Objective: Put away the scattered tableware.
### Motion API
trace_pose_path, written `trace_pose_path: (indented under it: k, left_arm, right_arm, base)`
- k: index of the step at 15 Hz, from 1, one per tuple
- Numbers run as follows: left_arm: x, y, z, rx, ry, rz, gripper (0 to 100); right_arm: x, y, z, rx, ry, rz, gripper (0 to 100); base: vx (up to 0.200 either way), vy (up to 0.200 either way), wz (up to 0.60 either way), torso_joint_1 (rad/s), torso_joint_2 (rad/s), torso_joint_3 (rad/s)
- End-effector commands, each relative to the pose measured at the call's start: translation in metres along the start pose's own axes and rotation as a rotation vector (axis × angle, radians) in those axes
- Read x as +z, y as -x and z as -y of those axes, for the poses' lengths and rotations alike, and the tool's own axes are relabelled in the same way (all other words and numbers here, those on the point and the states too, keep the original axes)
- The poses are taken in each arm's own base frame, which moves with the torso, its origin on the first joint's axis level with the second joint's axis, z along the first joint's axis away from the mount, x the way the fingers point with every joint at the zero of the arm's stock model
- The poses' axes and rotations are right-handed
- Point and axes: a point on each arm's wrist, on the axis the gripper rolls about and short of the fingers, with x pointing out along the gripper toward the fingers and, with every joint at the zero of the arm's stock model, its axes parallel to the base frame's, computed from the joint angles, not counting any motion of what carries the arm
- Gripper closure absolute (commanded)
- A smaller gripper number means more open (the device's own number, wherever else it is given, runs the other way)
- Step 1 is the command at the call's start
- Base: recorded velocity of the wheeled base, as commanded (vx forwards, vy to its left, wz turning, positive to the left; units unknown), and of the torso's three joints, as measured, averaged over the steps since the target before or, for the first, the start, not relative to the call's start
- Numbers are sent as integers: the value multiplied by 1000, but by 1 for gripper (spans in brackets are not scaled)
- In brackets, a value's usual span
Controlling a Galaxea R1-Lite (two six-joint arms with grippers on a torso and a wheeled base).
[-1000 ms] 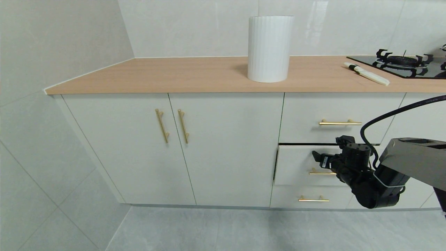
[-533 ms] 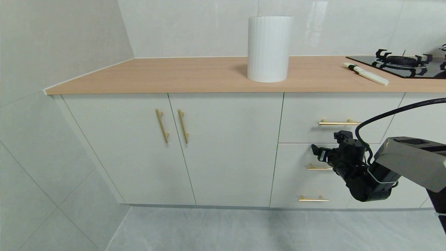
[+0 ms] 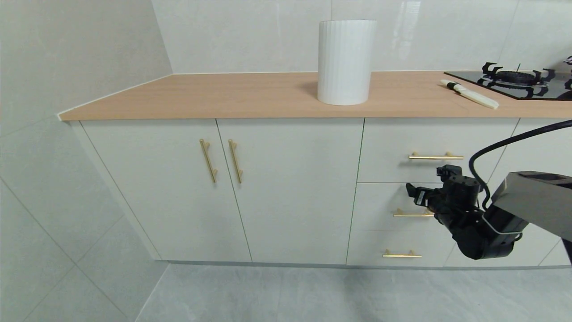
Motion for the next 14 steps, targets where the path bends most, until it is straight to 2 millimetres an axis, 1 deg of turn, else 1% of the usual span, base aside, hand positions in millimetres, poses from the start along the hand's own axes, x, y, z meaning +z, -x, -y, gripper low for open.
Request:
trace_pose_path:
  k: [1,2,3,4,5,6,7,9,10,11,12,13,14]
  left_arm:
    - [0,0,0,0,1,0,0]
    - [0,0,0,0,1,0,0]
    - [0,0,0,0,1,0,0]
    - [0,0,0,0,1,0,0]
    - [0,0,0,0,1,0,0]
    - [0,0,0,0,1,0,0]
    - [0,0,0,0,1,0,0]
    - [0,0,0,0,1,0,0]
    - [0,0,0,0,1,0,0]
    - [0,0,0,0,1,0,0]
    - [0,0,0,0,1,0,0]
    - [0,0,0,0,1,0,0]
    - [0,0,0,0,1,0,0]
  right_arm:
    - [66,66,2,22,-13,67,0]
    - [80,85,4,23,-17,88,0]
    - [84,91,4,24,-15,94,0]
    - [105,131,9,22,27,133,0]
    - [116,158,13,17,63,162,0]
    - [123,174,15,11,67,189,0]
    - [138,217,22,-20,64,265,0]
    - [150,279,37,-69,113,382,0]
    - [154,315,46,-102,134,447,0]
    - [154,340,50,-108,149,467,0]
    - [149,380,57,-109,150,476,0]
    - [149,380,57,-109,150,476,0]
    - [125,439,69,-93,168,400,0]
  base:
    - [0,0,0,0,0,0]
    - [0,0,0,0,0,0]
    - [0,0,0,0,0,0]
    - [0,0,0,0,0,0]
    - [0,0,0,0,0,0]
    - [0,0,0,0,0,0]
    - [0,0,0,0,0,0]
    - [0,0,0,0,0,0]
    - [0,0,0,0,0,0]
    - [0,0,0,0,0,0]
    - [0,0,0,0,0,0]
    - [0,0,0,0,0,0]
    - [0,0,0,0,0,0]
